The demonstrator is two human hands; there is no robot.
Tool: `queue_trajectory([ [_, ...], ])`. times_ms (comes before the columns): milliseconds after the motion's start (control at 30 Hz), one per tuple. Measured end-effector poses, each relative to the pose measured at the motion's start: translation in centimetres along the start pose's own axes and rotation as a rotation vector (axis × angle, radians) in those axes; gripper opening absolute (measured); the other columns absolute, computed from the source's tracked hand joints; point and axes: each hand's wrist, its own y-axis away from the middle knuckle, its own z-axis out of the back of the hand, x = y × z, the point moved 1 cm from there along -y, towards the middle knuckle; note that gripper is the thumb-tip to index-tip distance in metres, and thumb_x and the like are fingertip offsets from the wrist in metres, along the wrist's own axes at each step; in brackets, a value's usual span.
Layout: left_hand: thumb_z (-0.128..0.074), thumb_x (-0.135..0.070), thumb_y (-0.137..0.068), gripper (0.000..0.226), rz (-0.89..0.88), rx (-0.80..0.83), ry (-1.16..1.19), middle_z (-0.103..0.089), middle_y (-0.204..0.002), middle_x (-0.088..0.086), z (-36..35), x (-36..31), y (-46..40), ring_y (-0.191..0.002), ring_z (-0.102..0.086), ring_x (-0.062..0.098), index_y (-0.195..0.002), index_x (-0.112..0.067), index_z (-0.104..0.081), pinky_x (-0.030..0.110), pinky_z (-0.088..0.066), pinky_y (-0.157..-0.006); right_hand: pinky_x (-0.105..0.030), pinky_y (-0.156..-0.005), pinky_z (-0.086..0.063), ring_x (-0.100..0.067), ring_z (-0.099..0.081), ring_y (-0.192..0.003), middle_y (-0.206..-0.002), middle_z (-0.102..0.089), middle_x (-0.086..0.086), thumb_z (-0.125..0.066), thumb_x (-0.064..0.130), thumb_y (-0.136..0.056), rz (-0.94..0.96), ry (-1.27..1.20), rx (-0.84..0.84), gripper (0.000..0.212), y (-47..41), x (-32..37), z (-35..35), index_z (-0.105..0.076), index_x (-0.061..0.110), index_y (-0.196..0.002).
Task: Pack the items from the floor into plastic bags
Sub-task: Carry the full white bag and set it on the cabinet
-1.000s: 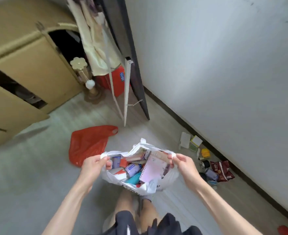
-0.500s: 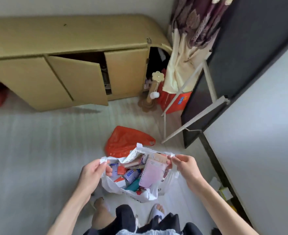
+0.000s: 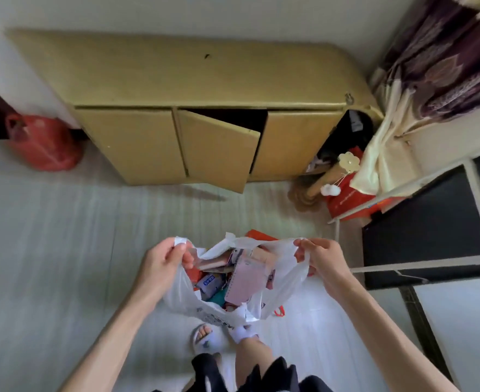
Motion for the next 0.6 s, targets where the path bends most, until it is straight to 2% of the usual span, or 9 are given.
queue_trajectory([
  [167,-0.046,-0.003,-0.092,0.024,-0.087,-0.087,-0.002,-0.058,-0.059,0.003,6.2,-5.2,-7.0,-0.054,-0.053,0.000,-0.074,-0.004,-0.062,0.004,-0.038,-0.057,-0.029,-0.065,-0.040,-0.019,-0.047,-0.054,-0.055,-0.052,-0.005,-0.046,0.000,-0.087,0.150,0.078,0.173,0.025,-3.8,10.8,-5.2,-0.064,-0.001,-0.069],
  [333,-0.046,-0.005,-0.094,0.025,-0.286,-0.200,0.045,-0.057,-0.055,-0.004,10.9,-13.0,-13.7,-0.057,-0.053,0.002,-0.075,-0.007,-0.062,0.004,-0.039,-0.062,-0.038,-0.070,-0.037,-0.019,-0.048,-0.055,-0.050,-0.051,-0.002,-0.048,0.002,-0.082,0.278,0.019,0.339,0.022,-6.8,23.8,-7.8,-0.063,0.001,-0.066],
  [467,-0.045,-0.007,-0.094,0.023,-0.441,-0.313,0.137,-0.055,-0.053,-0.006,14.5,-20.4,-19.2,-0.053,-0.050,0.002,-0.078,-0.008,-0.061,0.006,-0.040,-0.058,-0.037,-0.070,-0.041,-0.017,-0.047,-0.050,-0.048,-0.051,0.000,-0.049,0.003,-0.085,0.408,-0.087,0.426,0.022,-8.5,34.4,-8.6,-0.064,0.002,-0.068],
  [600,-0.044,-0.009,-0.095,0.023,-0.550,-0.384,0.248,-0.055,-0.052,-0.010,17.9,-26.5,-25.5,-0.052,-0.048,0.006,-0.079,-0.011,-0.060,0.013,-0.044,-0.064,-0.030,-0.065,-0.047,-0.015,-0.048,-0.047,-0.050,-0.053,-0.001,-0.050,0.003,-0.086,0.540,-0.140,0.437,0.018,-10.0,43.7,-10.1,-0.064,0.000,-0.074],
])
